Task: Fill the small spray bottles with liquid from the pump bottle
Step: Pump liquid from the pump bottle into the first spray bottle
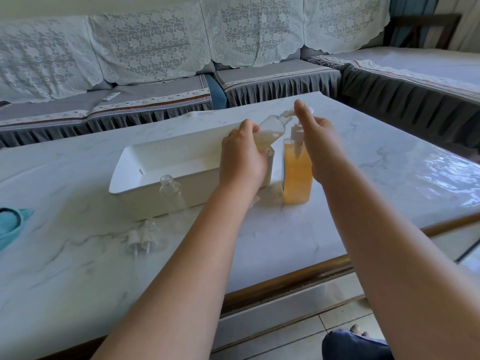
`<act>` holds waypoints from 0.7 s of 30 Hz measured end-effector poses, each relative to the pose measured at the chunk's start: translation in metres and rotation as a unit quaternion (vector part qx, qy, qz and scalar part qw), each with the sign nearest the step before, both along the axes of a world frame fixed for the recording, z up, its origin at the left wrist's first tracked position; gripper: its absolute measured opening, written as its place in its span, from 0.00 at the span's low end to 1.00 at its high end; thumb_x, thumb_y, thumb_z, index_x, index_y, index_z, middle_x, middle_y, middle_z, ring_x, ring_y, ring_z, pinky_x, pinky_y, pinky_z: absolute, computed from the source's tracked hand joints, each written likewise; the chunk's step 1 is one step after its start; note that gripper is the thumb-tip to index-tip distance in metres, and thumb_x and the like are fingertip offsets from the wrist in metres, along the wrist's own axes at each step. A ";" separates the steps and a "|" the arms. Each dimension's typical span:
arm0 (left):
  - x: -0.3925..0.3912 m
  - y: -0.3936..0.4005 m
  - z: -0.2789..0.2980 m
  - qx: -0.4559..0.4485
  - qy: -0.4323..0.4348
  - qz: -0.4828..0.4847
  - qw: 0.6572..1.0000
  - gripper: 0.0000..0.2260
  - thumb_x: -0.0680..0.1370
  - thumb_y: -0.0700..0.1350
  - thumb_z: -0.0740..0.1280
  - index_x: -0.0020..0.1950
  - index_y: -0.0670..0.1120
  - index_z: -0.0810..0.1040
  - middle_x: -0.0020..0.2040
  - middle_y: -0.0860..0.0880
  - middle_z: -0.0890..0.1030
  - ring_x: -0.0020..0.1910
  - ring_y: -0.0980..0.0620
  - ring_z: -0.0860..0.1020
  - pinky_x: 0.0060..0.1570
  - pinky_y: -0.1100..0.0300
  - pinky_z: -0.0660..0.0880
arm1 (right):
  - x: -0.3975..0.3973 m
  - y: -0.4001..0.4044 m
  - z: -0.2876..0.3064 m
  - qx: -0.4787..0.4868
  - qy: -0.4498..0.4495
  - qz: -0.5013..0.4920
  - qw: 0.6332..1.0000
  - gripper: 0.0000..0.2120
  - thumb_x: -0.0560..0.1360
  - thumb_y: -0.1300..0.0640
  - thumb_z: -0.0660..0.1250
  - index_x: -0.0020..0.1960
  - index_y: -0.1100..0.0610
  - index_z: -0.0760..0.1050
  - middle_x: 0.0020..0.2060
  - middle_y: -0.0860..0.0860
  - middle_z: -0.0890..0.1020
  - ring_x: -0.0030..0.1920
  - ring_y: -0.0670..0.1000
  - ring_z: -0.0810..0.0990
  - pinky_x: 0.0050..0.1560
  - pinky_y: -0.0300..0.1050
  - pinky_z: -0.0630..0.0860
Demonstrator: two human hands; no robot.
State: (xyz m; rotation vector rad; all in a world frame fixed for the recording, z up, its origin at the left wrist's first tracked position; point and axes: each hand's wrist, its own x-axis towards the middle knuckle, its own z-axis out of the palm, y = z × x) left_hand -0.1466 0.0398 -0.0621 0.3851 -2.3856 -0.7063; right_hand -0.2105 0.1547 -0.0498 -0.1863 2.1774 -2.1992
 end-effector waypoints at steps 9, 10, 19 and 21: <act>0.003 -0.001 0.003 -0.003 0.005 0.003 1.000 0.17 0.75 0.42 0.71 0.61 0.47 0.72 0.60 0.47 0.77 0.59 0.46 0.74 0.55 0.56 0.72 | 0.006 0.002 0.007 -0.016 -0.032 0.019 0.999 0.24 0.77 0.37 0.62 0.62 0.54 0.71 0.43 0.47 0.76 0.44 0.44 0.77 0.35 0.39 0.70; 0.003 -0.001 0.003 -0.004 0.005 0.003 1.000 0.17 0.75 0.42 0.71 0.61 0.47 0.72 0.60 0.47 0.77 0.59 0.46 0.74 0.54 0.57 0.72 | 0.004 0.002 0.006 -0.019 -0.029 0.021 0.999 0.26 0.77 0.37 0.62 0.64 0.55 0.70 0.43 0.47 0.75 0.39 0.42 0.74 0.33 0.35 0.67; 0.002 -0.001 0.002 -0.005 -0.009 0.002 1.000 0.16 0.74 0.40 0.71 0.60 0.47 0.72 0.58 0.46 0.77 0.58 0.45 0.74 0.51 0.57 0.71 | -0.010 0.000 -0.003 -0.057 0.001 0.011 0.998 0.26 0.74 0.44 0.70 0.67 0.54 0.71 0.57 0.54 0.79 0.48 0.49 0.78 0.42 0.42 0.74; 0.002 -0.001 0.001 -0.006 -0.016 0.002 1.000 0.17 0.74 0.39 0.70 0.61 0.47 0.72 0.58 0.46 0.77 0.58 0.45 0.74 0.51 0.58 0.70 | -0.010 0.002 -0.003 -0.041 0.009 0.008 0.999 0.22 0.76 0.48 0.69 0.68 0.52 0.69 0.59 0.53 0.77 0.50 0.47 0.78 0.41 0.40 0.72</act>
